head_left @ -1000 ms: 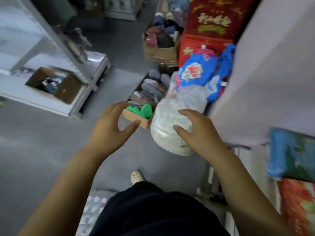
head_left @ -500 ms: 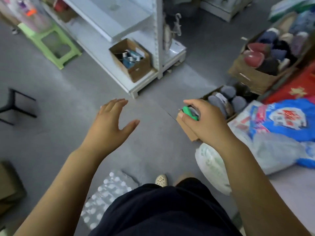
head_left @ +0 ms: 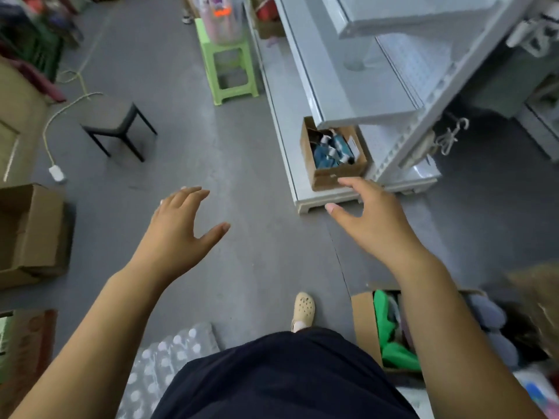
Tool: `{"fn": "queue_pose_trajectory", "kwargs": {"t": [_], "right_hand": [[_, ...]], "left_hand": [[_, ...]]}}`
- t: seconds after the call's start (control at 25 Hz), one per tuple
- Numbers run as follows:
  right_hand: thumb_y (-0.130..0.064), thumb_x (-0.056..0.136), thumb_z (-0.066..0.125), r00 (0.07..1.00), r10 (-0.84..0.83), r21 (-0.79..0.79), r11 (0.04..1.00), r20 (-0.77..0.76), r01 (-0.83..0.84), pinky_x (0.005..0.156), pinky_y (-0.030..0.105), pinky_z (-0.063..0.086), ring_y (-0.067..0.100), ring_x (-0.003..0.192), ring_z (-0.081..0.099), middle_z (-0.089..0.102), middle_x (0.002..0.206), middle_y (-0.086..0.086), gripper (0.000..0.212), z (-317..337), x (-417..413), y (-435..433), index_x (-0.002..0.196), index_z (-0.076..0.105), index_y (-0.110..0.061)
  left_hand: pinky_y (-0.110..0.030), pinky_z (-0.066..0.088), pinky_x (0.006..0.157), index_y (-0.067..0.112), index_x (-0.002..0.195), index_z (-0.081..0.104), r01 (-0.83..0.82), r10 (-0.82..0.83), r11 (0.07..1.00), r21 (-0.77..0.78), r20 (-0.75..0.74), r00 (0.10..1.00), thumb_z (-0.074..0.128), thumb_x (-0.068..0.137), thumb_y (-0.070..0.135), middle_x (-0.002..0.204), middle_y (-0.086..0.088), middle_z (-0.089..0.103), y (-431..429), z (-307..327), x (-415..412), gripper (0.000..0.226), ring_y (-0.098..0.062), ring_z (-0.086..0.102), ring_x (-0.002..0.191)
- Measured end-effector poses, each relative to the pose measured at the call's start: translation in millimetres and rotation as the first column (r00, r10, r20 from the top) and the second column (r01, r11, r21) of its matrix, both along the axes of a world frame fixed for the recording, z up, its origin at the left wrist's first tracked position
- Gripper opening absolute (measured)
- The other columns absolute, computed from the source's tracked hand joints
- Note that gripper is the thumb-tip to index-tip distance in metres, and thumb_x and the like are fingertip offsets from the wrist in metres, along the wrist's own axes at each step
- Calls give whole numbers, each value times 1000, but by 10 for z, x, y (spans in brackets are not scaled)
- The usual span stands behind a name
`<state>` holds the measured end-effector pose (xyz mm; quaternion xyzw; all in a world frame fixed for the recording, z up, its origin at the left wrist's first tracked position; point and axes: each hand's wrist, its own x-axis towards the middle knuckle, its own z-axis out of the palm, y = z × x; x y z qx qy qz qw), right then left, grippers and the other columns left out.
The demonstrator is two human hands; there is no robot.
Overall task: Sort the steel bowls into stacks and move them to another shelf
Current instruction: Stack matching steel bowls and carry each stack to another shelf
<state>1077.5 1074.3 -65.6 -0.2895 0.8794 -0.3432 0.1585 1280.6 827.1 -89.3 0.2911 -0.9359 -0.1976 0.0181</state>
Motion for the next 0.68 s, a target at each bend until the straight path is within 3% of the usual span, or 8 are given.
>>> {"fn": "queue_pose_trajectory", "kwargs": {"t": [0.12,0.28,0.48,0.68], "right_hand": [[-35,95,71,996,83,14,996,-13,-83,96,16,33,4,119,51,56,132,-11,52,71,-711,-472,143,56,-22],[-39,96,69,975,216,45,976,-45,-214,107,26,38,14,134,50,57,143,-6,50,152,-1339,-1225,142,57,-25],[-39,97,67,946,323,44,945,20,-323,100,18,30,10,138,46,54,146,-9,51,77,-1659,-2261,144,54,-27],[-40,97,67,962,272,14,962,24,-273,99,21,32,12,137,48,54,146,-7,51,49,-2030,-3424,145,54,-28]], "left_hand": [[-46,27,125,18,153,43,-104,107,993,56,-40,993,64,91,57,160,-2,42,-174,28,-451,76,-23,30,153],[-45,29,124,18,153,42,-200,202,979,42,-40,979,64,92,57,161,-1,41,-549,31,-856,76,-23,31,152],[-42,29,122,19,154,40,-319,324,945,74,-84,942,64,93,54,161,1,40,-1258,26,-1168,75,-20,30,153],[-41,29,122,19,154,40,-268,274,961,64,-96,957,63,92,56,161,1,40,-2507,49,-1539,75,-20,30,152]]}}
